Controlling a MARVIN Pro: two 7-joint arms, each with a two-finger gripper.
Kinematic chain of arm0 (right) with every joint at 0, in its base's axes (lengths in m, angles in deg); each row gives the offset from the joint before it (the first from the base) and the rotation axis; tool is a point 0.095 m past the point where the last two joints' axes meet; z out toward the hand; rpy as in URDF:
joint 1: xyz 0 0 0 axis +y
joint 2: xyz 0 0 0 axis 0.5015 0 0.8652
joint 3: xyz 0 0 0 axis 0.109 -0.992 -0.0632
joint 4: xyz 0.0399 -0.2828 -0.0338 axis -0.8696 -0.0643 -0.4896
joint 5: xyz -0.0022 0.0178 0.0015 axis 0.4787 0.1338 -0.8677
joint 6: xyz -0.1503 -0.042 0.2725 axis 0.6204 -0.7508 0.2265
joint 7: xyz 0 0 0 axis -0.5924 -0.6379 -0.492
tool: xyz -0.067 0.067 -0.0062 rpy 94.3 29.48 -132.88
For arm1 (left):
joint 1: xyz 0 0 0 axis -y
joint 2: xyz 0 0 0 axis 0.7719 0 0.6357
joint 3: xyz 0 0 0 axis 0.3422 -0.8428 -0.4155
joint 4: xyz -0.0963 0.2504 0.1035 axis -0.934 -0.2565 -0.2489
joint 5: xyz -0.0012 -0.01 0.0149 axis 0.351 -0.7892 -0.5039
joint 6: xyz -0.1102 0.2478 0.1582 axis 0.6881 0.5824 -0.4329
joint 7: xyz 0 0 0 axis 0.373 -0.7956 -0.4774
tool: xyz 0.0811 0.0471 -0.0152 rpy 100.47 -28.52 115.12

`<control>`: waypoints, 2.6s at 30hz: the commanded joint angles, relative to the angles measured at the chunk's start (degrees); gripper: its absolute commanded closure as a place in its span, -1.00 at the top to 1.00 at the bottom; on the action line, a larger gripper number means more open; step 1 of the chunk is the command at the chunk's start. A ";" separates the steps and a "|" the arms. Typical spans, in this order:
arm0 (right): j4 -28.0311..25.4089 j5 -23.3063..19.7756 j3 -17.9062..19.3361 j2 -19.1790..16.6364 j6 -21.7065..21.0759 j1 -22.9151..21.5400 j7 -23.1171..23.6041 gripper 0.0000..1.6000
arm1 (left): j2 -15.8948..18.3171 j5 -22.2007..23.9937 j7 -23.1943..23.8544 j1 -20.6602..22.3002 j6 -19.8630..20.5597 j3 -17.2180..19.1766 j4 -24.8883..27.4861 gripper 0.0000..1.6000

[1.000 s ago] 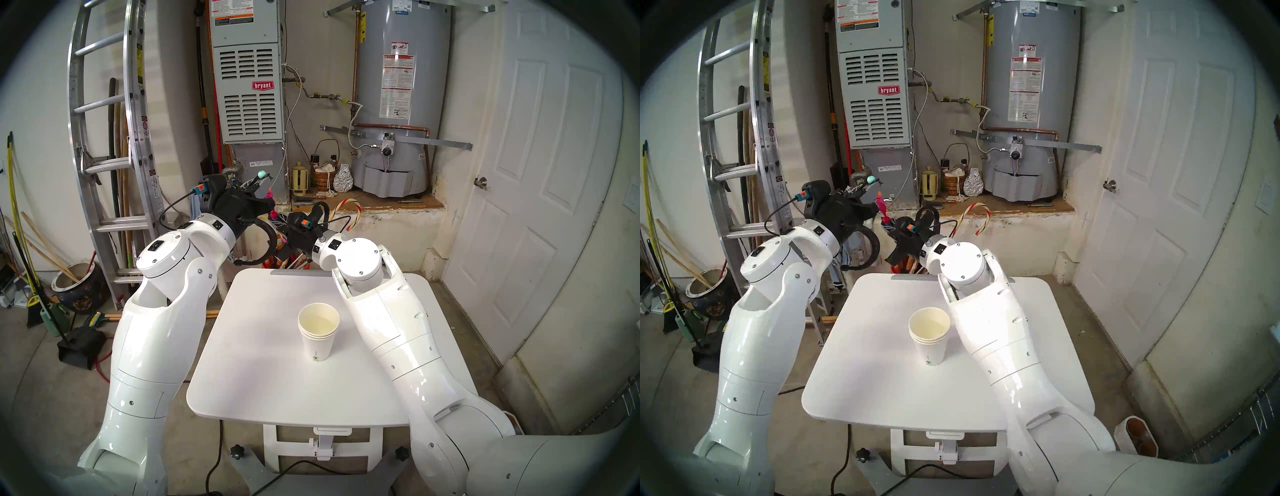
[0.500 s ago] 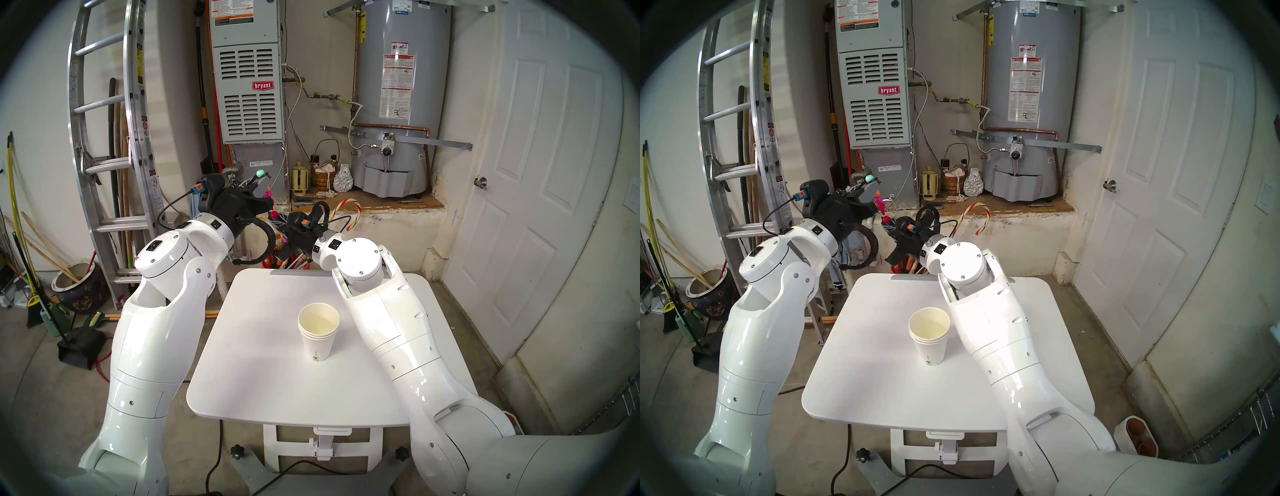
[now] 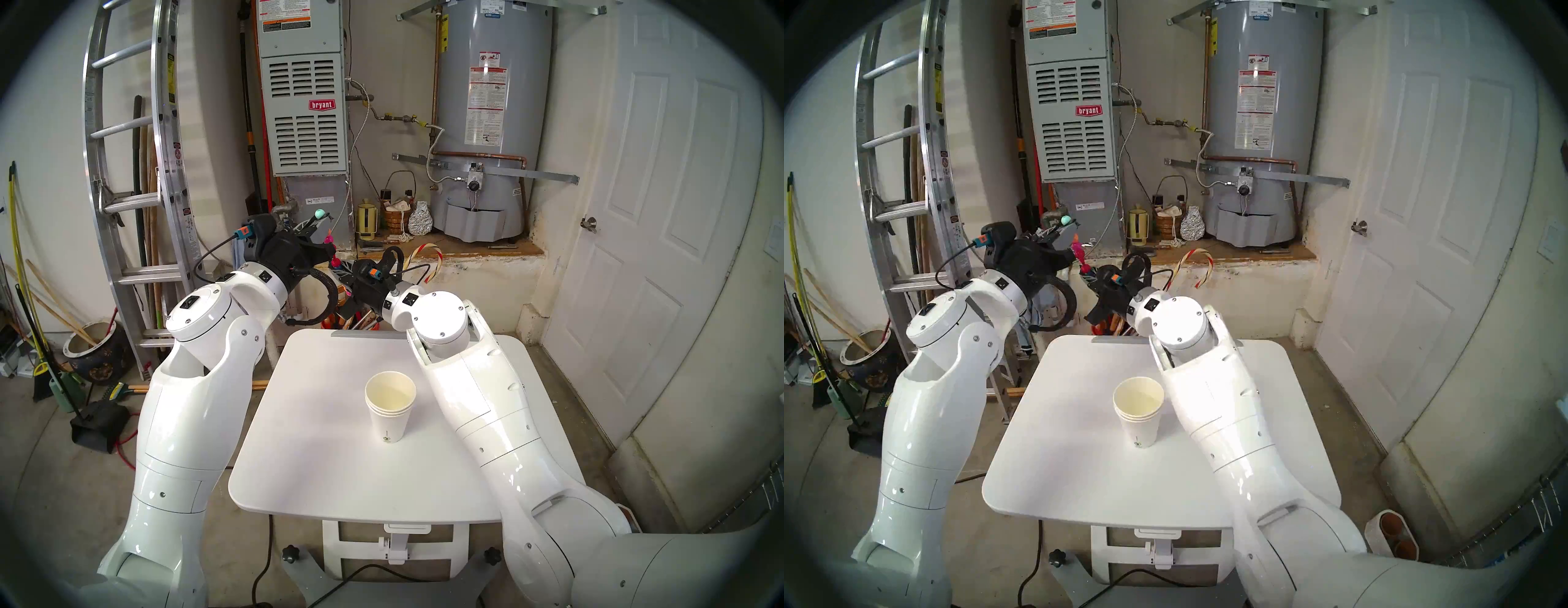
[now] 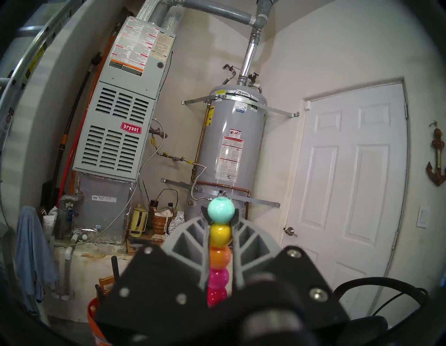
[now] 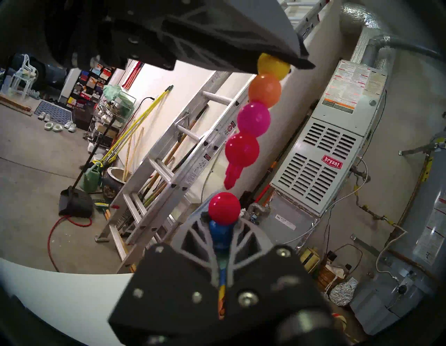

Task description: Switch the marker to another color

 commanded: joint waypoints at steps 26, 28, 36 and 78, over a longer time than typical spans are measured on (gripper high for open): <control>-1.75 -0.07 0.13 0.10 0.21 -0.85 -0.11 -1.00 | -0.90 -0.52 0.57 0.82 0.28 0.26 0.57 -1.00; -1.78 -0.10 0.15 0.15 0.24 -0.90 -0.13 -1.00 | -0.97 -0.56 0.60 0.80 0.26 0.28 0.48 -1.00; -1.83 -0.01 0.19 0.09 0.10 -1.05 -0.16 -1.00 | -1.13 -0.84 0.86 1.03 0.07 0.22 -0.37 -1.00; -5.16 -1.62 1.92 -0.37 -6.41 -2.62 8.68 -1.00 | 1.32 -8.88 4.03 -0.39 -4.87 -3.52 -2.72 -1.00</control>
